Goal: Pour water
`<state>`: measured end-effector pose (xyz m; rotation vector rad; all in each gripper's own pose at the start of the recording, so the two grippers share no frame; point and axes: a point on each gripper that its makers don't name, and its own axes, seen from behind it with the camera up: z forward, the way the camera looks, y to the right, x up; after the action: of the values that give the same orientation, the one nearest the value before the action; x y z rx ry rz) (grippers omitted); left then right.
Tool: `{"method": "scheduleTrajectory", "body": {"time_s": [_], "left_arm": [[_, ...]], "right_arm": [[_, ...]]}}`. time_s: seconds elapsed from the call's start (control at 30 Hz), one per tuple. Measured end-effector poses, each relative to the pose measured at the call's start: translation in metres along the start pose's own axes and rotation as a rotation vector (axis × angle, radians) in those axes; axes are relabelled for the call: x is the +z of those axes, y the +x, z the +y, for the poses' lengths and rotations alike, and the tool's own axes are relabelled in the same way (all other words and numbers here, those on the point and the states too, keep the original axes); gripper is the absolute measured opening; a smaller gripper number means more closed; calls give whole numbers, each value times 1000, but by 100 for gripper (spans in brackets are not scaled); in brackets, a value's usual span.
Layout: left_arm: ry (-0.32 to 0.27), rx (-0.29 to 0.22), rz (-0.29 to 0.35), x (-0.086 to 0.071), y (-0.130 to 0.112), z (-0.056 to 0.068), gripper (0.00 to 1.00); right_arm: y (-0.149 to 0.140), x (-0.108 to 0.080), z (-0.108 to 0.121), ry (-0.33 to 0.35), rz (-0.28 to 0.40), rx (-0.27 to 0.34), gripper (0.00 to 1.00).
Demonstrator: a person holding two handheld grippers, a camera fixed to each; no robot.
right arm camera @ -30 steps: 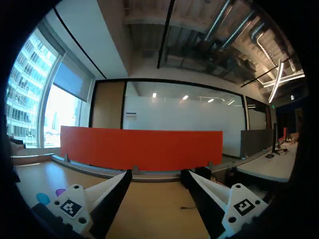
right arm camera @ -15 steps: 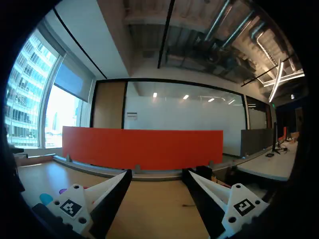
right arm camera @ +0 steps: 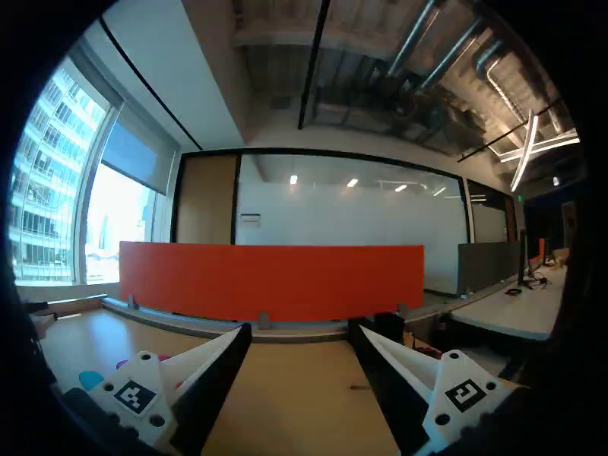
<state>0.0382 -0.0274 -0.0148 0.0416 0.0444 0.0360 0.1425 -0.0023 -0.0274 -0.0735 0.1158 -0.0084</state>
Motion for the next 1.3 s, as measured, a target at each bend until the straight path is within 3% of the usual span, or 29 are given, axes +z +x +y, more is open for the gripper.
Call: {"method": "scheduleTrajectory", "body": {"time_s": [0.4, 1.3], "left_arm": [[-15, -13, -18, 4, -22, 13, 92], [-23, -38, -44, 14, -37, 21, 92]], "right_arm": [[-5, 1, -3, 4, -16, 3, 99], [-9, 1, 7, -15, -26, 4, 99]]}}
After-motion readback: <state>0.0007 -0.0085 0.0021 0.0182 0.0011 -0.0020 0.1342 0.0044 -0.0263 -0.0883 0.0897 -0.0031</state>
